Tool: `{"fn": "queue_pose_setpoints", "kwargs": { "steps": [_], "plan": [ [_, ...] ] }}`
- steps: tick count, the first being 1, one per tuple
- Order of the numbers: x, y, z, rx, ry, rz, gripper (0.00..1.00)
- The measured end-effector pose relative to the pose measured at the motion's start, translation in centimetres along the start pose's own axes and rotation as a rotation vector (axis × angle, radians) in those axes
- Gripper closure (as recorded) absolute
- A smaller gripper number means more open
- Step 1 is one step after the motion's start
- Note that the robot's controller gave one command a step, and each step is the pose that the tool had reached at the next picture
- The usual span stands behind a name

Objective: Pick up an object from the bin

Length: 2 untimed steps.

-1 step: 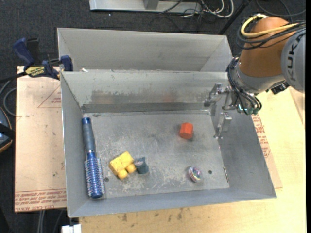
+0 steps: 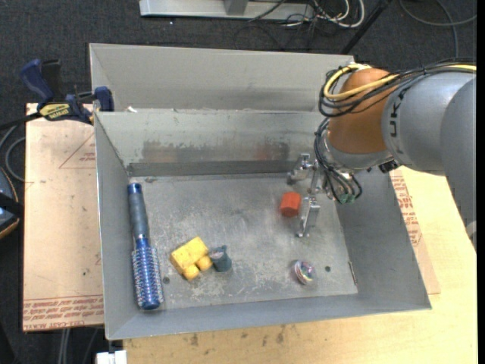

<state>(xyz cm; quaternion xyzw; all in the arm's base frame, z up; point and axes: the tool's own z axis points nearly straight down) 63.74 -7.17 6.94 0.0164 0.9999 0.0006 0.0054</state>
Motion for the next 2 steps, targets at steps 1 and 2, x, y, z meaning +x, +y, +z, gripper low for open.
{"fn": "queue_pose_setpoints", "kwargs": {
  "steps": [1,2],
  "plan": [
    [0.38,1.93,-0.56,0.003,-0.005,-0.066,0.0],
    [0.22,2.06,-0.71,0.001,-0.01,-0.068,1.0]
  ]
}}
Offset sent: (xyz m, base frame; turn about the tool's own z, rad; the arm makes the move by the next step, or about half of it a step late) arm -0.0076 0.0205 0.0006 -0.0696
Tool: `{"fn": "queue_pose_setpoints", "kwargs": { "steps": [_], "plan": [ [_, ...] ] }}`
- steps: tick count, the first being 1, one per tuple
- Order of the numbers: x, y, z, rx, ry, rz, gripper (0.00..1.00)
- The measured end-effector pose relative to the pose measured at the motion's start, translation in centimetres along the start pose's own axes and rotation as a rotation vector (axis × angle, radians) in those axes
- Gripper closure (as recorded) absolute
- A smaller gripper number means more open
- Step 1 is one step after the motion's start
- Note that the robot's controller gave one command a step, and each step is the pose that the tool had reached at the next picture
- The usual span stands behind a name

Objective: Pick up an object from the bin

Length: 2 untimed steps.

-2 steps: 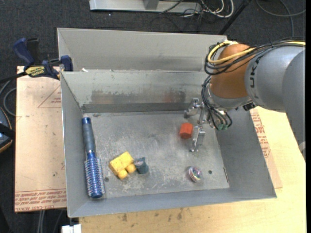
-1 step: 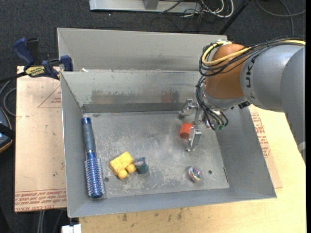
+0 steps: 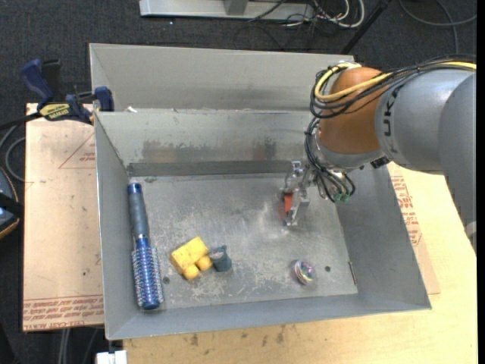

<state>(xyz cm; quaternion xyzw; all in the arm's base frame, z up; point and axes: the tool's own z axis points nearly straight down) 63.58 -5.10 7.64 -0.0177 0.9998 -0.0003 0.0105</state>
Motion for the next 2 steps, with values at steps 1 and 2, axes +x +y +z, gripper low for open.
{"fn": "queue_pose_setpoints", "kwargs": {
  "steps": [1,2],
  "plan": [
    [0.1,0.7,-10.7,-0.002,0.01,-0.22,1.0],
    [-0.4,0.6,-25.1,-0.001,0.007,-0.263,1.0]
  ]
}}
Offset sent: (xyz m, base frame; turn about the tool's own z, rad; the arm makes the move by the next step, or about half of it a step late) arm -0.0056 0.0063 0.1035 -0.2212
